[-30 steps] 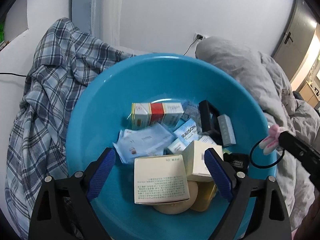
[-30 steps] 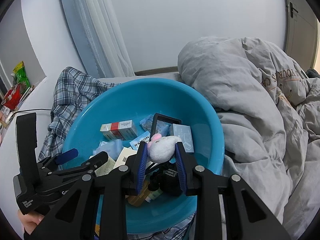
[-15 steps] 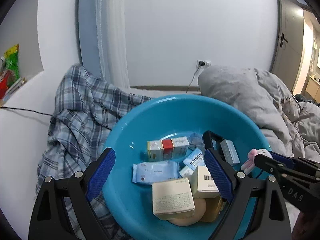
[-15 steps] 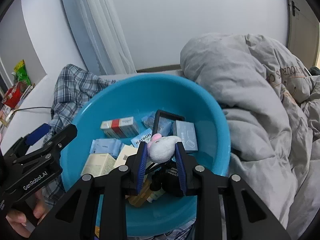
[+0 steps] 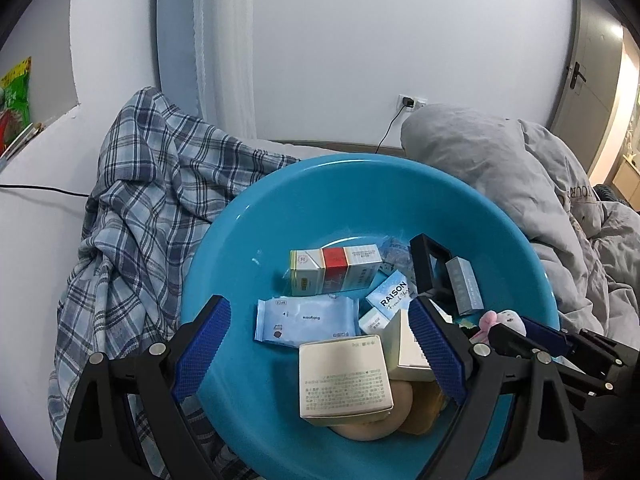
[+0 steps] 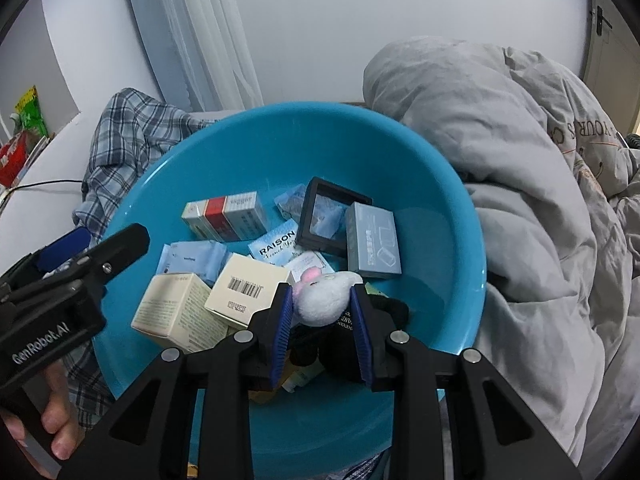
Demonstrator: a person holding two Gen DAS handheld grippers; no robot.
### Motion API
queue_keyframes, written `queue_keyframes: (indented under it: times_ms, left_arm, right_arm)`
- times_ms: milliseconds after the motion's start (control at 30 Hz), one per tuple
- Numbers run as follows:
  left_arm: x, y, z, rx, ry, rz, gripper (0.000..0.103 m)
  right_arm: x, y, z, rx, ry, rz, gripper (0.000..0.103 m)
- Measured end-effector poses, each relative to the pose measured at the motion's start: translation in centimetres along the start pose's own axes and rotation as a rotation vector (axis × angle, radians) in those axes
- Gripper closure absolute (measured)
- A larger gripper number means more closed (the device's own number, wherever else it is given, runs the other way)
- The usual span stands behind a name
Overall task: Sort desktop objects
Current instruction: 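Lower the plush toy into the basin and open the right gripper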
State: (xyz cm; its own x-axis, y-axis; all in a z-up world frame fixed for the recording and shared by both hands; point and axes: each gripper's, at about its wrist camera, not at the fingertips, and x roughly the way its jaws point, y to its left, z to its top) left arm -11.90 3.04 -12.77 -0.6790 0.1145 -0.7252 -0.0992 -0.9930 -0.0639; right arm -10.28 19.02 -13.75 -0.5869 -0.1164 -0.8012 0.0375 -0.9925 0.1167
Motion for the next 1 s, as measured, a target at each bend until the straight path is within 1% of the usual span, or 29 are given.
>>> queue_keyframes:
  times_ms: [200,300,400,433,467,633,767,900,967,1000]
  left_arm:
    - [0.1,-0.1,0.0,0.003,0.002,0.001,0.011]
    - [0.0,-0.2,0.0,0.003,0.002,0.002,0.011]
    - [0.0,-0.1,0.0,0.001,-0.001,0.001,0.011]
    - [0.0,-0.1,0.0,0.0,-0.002,0.0,0.011]
    - [-0.1,-0.1,0.0,-0.001,-0.004,0.001,0.011]
    - [-0.3,0.1,0.0,-0.003,-0.012,-0.003,0.011]
    - [-0.5,0.1,0.0,-0.002,-0.017,-0.004,0.011]
    - [-0.7,0.0,0.1,0.0,-0.025,-0.002,0.011]
    - [-0.7,0.0,0.2,0.0,-0.028,-0.002,0.011]
    - [-0.8,0.0,0.2,0.001,-0.029,-0.001,0.011]
  right_arm:
    - [0.4,-0.3,0.0,0.006,0.01,-0.008,0.076]
    - [0.4,-0.5,0.0,0.018,0.017,-0.005,0.074]
    - [0.2,-0.6,0.1,0.029,0.011,0.003,0.067]
    - [0.1,-0.6,0.1,0.031,0.006,0.002,0.059]
    - [-0.1,-0.6,0.2,0.032,-0.002,0.0,0.053]
    - [-0.6,-0.5,0.4,0.027,-0.018,-0.014,0.051]
    - [-0.7,-0.5,0.4,0.027,-0.029,-0.019,0.039]
    - [-0.8,-0.4,0.5,0.025,-0.03,-0.026,0.036]
    - [-1.0,-0.5,0.5,0.026,-0.037,-0.031,0.031]
    - [-1.1,-0.5,0.5,0.025,-0.042,-0.035,0.031]
